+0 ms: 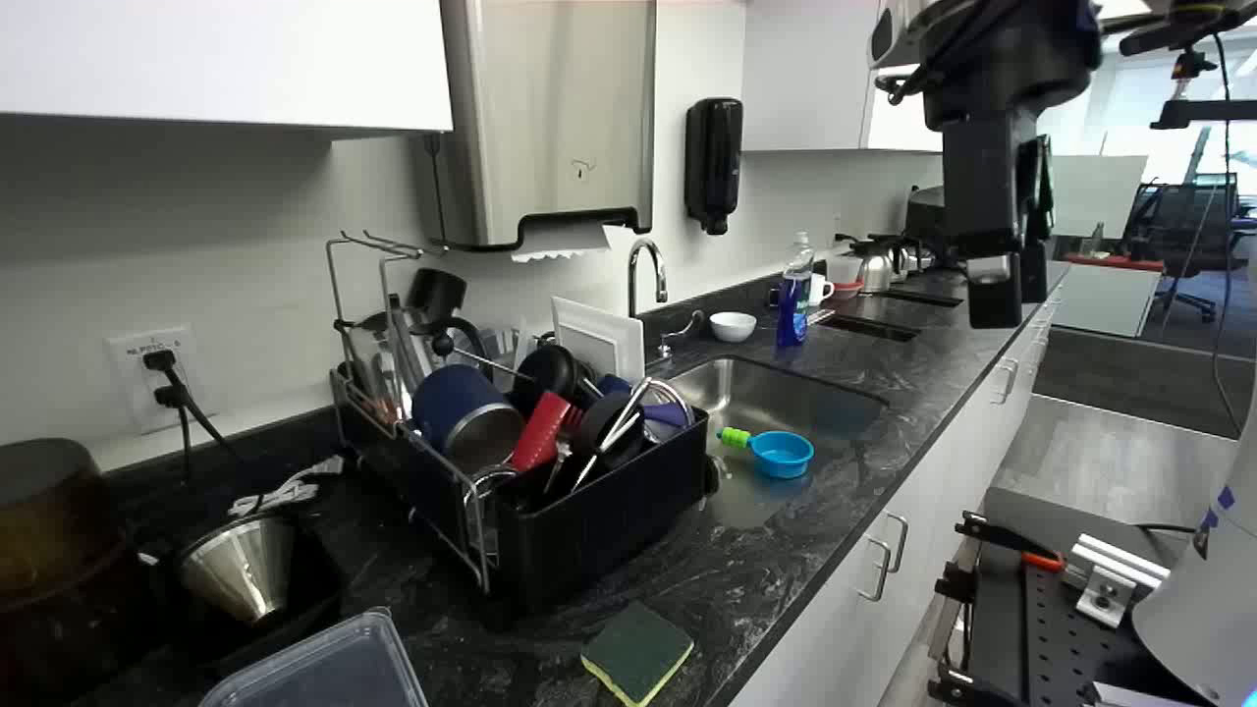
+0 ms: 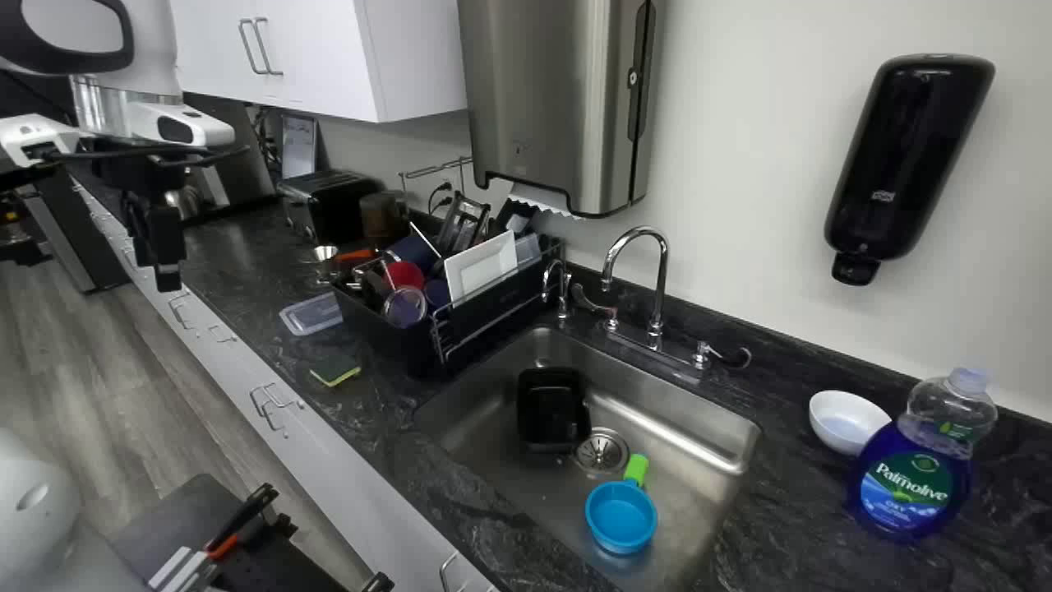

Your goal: Move the knife from the left side of the drying rack to the right side.

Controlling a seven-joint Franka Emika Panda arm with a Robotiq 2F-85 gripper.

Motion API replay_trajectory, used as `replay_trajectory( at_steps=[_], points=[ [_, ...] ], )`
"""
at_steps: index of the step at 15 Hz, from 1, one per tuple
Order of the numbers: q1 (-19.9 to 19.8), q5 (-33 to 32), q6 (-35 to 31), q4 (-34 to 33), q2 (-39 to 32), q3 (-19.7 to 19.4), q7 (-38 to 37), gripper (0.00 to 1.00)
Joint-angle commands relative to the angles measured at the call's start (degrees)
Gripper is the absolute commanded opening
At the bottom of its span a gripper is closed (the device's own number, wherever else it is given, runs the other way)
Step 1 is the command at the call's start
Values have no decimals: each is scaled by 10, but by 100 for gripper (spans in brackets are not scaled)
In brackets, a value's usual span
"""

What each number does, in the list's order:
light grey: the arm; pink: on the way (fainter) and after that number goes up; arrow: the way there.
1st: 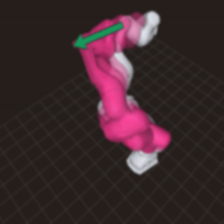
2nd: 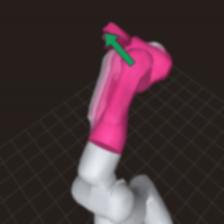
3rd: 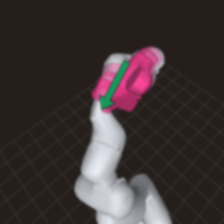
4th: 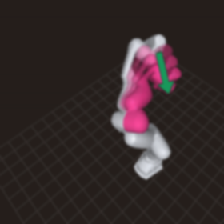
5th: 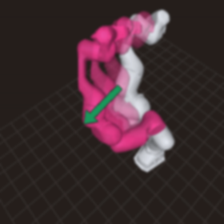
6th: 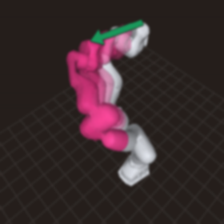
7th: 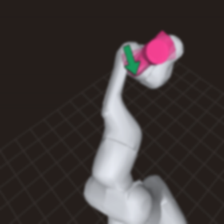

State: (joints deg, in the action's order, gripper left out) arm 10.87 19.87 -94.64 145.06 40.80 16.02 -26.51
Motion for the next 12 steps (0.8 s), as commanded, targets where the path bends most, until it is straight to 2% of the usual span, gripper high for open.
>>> replay_trajectory(
  at_steps=[1,10,12],
  points=[
    [-9,4,3,-1,1,7,5,100],
    [-9,4,3,-1,1,7,5,100],
    [-5,-5,6,-3,-9,1,34,100]
  ],
)
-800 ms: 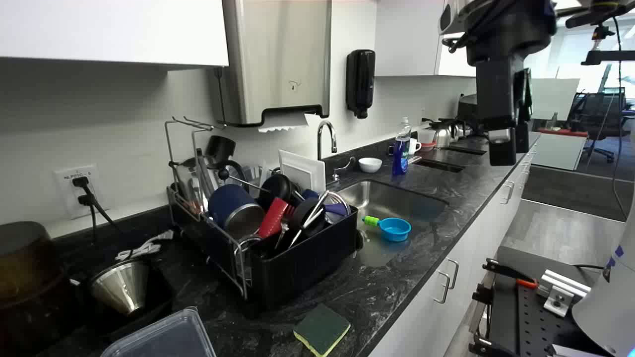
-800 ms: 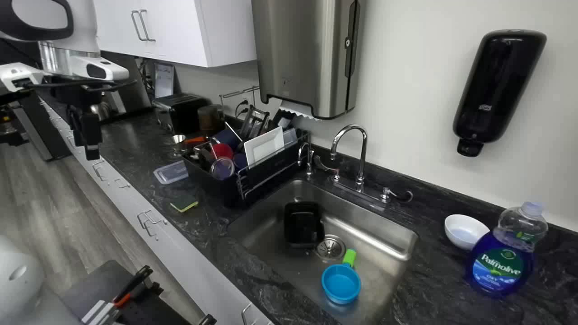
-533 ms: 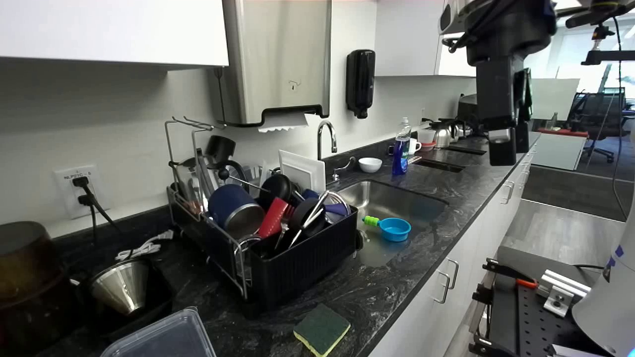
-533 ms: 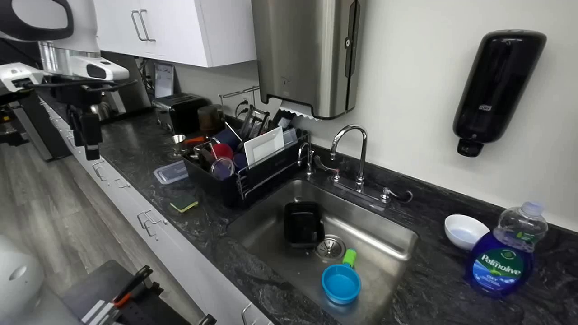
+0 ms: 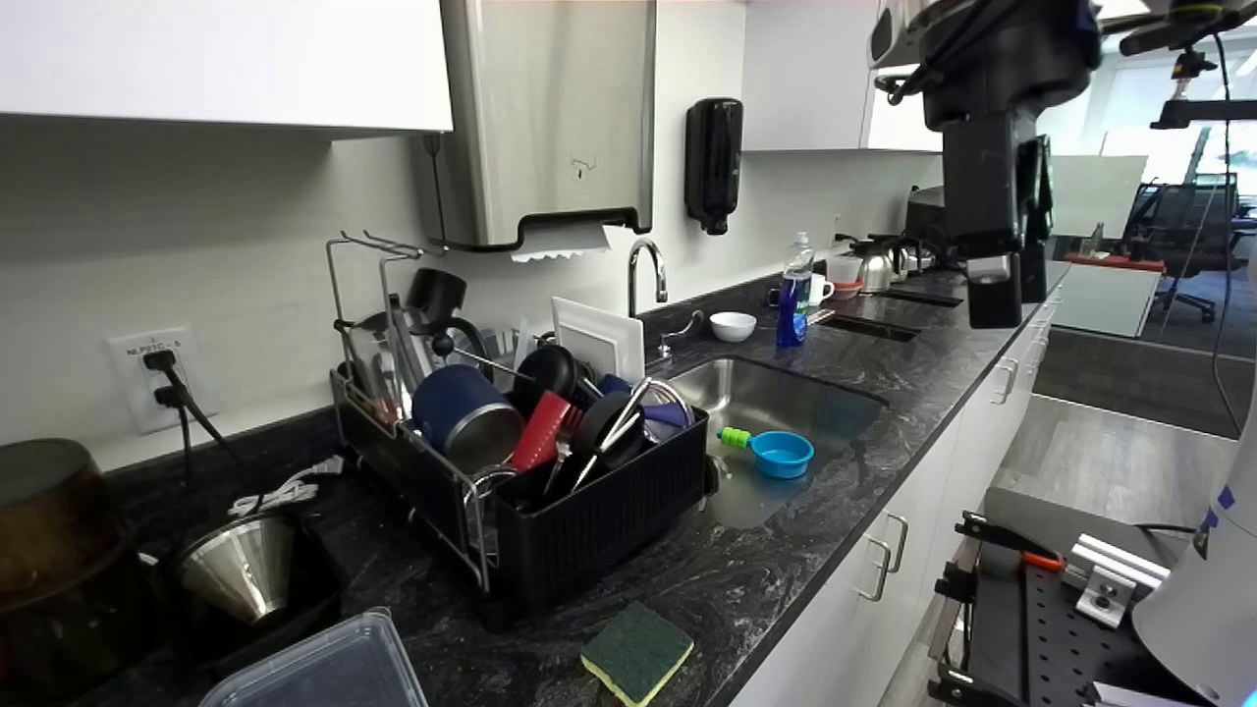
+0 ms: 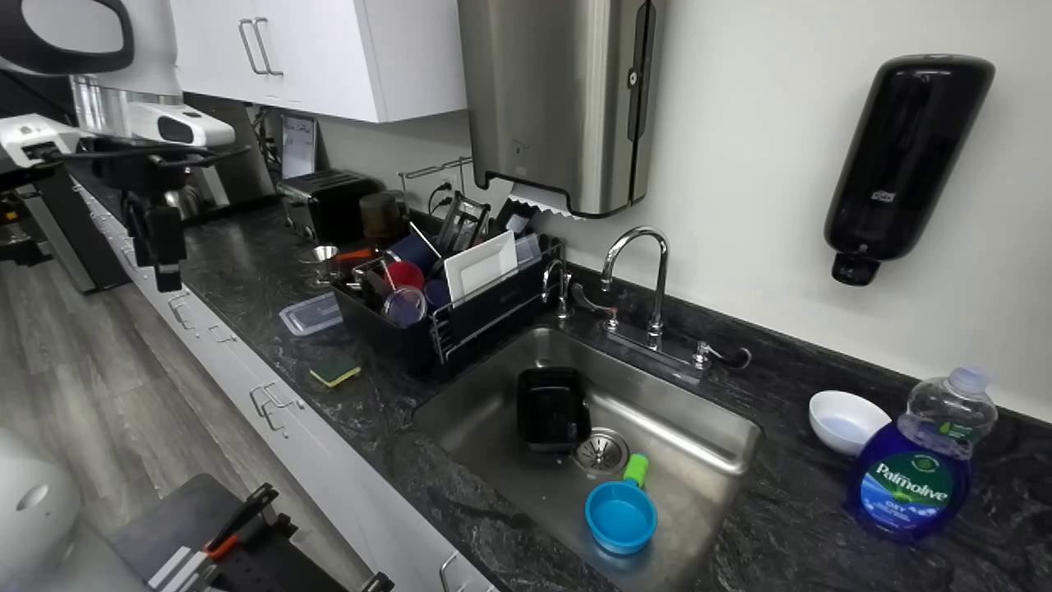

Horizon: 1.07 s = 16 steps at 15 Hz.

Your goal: Move the knife from the left side of the drying rack to the right side.

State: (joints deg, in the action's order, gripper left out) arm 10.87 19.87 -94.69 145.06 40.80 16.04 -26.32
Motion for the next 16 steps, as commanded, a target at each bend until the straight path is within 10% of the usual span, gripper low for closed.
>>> replay_trajectory(
  at_steps=[1,16],
  points=[
    [-6,-10,0,0,-7,1,41,100],
    [11,-50,-240,65,-100,-62,300,100]
  ],
)
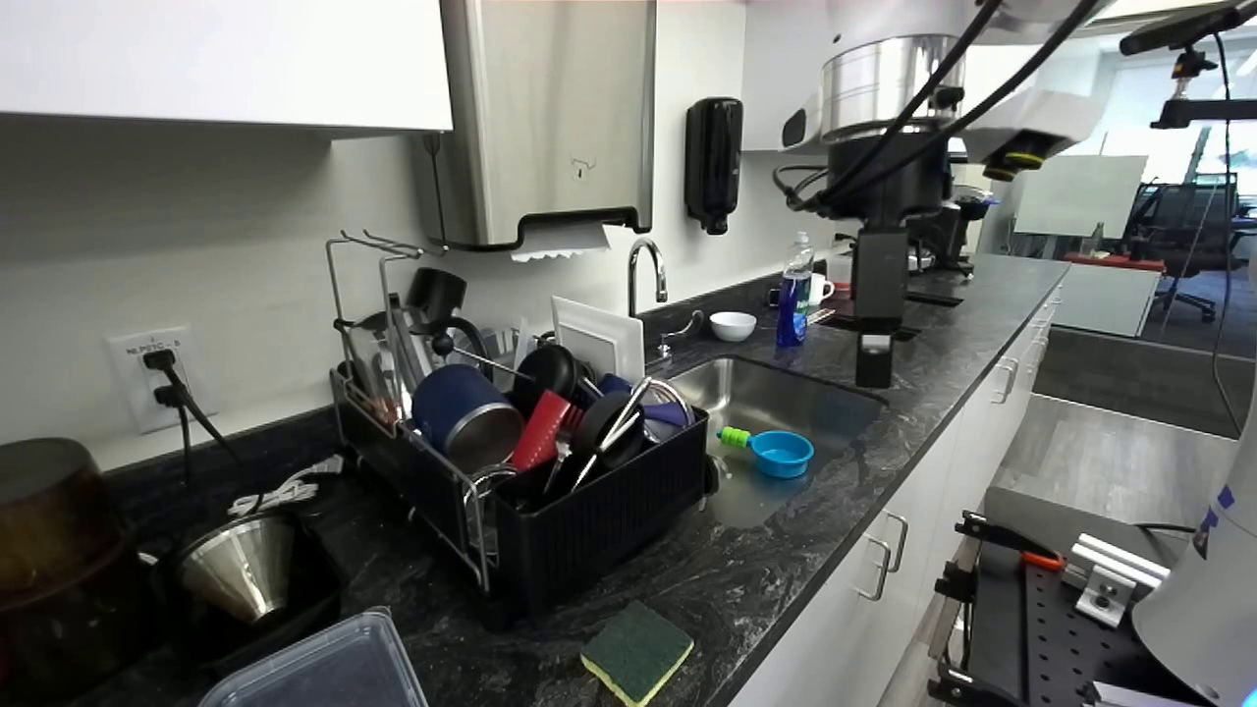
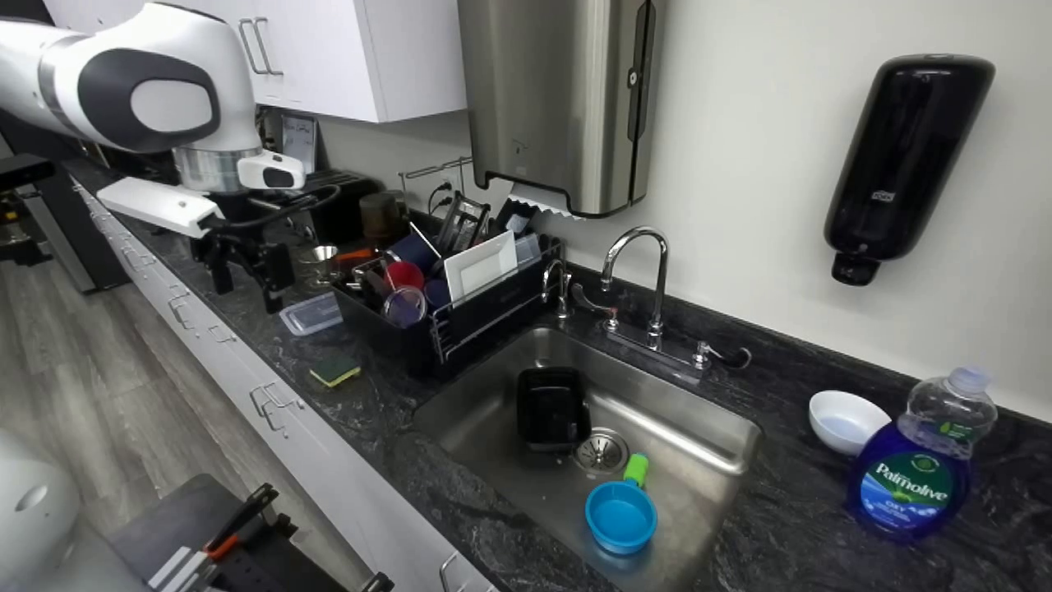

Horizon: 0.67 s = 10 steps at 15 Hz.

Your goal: Move the knife from the left side of the drying rack to the right side.

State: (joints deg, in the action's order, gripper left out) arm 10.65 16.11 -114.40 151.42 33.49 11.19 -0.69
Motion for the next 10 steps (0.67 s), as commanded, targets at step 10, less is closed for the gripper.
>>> replay_trajectory(
  at_steps=[10],
  points=[
    [44,-77,-113,-17,-59,-56,240,100]
  ],
)
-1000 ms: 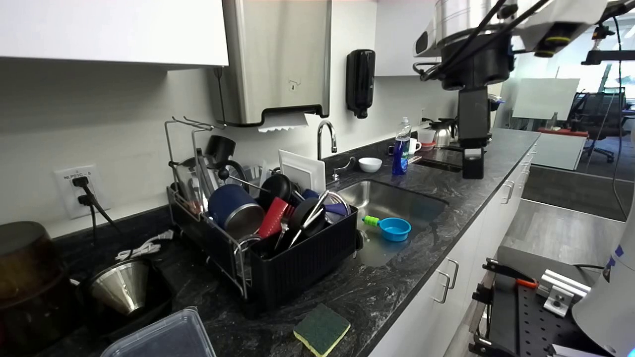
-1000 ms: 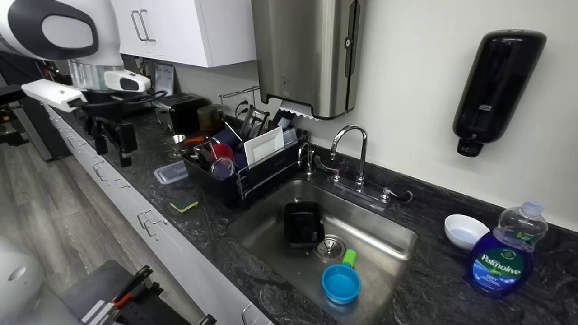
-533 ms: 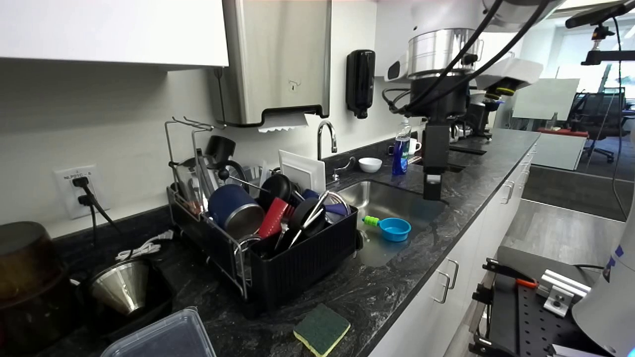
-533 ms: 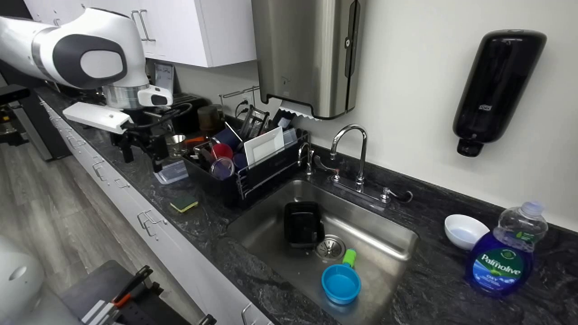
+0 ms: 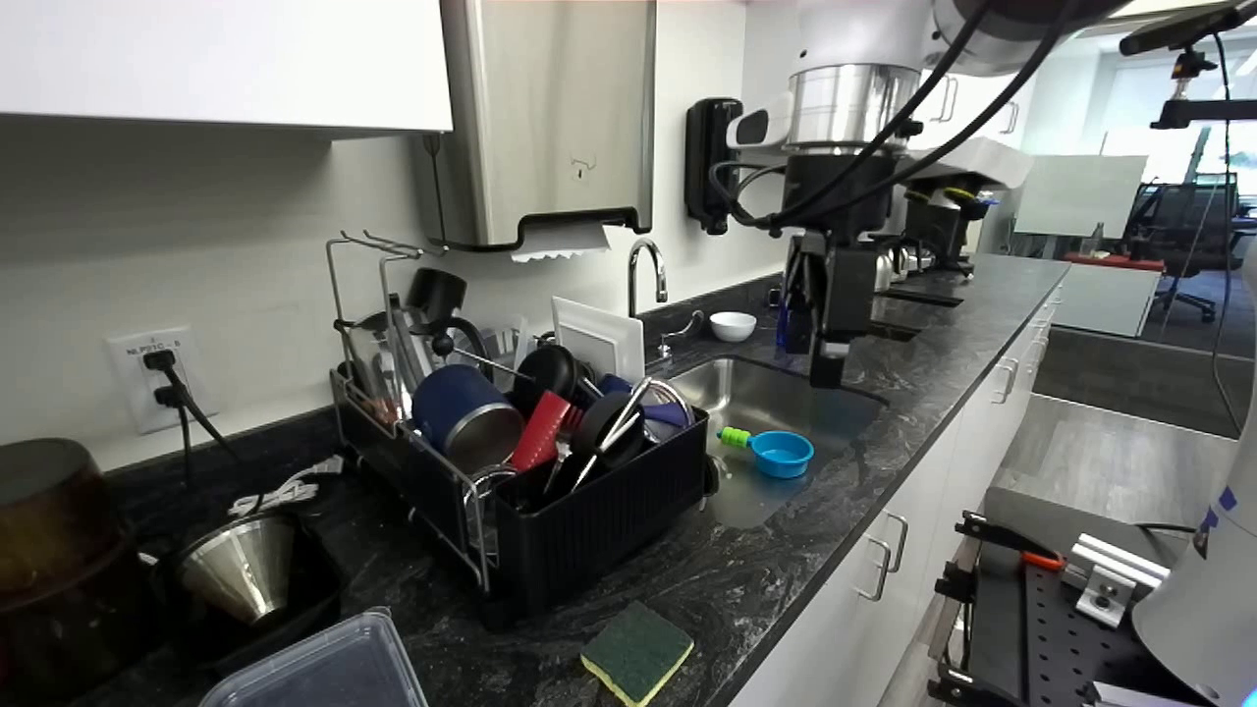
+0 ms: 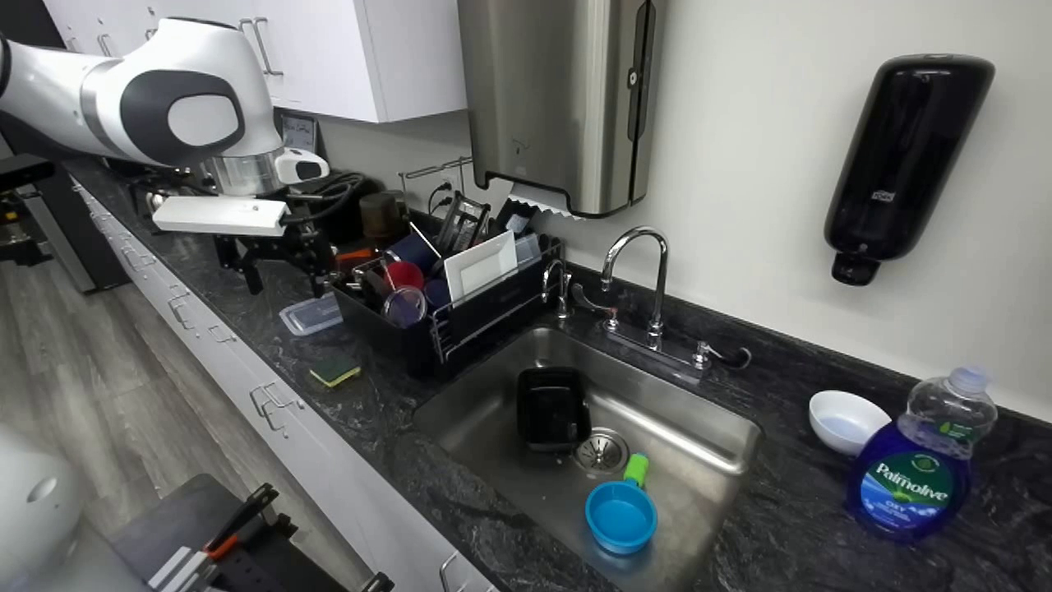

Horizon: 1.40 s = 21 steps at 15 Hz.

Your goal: Move the knife from the left side of the drying rack to the right side.

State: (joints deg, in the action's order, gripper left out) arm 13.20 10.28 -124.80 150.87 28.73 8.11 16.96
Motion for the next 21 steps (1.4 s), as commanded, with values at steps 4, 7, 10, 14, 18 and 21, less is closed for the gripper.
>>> replay_trajectory(
  at_steps=[4,7,10,14,18,21],
  points=[
    [39,-21,-5,-29,-19,-67,196,100],
    [45,-14,0,-41,-35,-92,291,100],
    [36,-7,9,-61,-66,-93,327,100],
    [25,-12,-4,-48,-56,-81,288,100],
    [27,-7,4,-47,-56,-83,292,100],
    [37,1,-2,-39,-60,-91,347,100]
  ],
)
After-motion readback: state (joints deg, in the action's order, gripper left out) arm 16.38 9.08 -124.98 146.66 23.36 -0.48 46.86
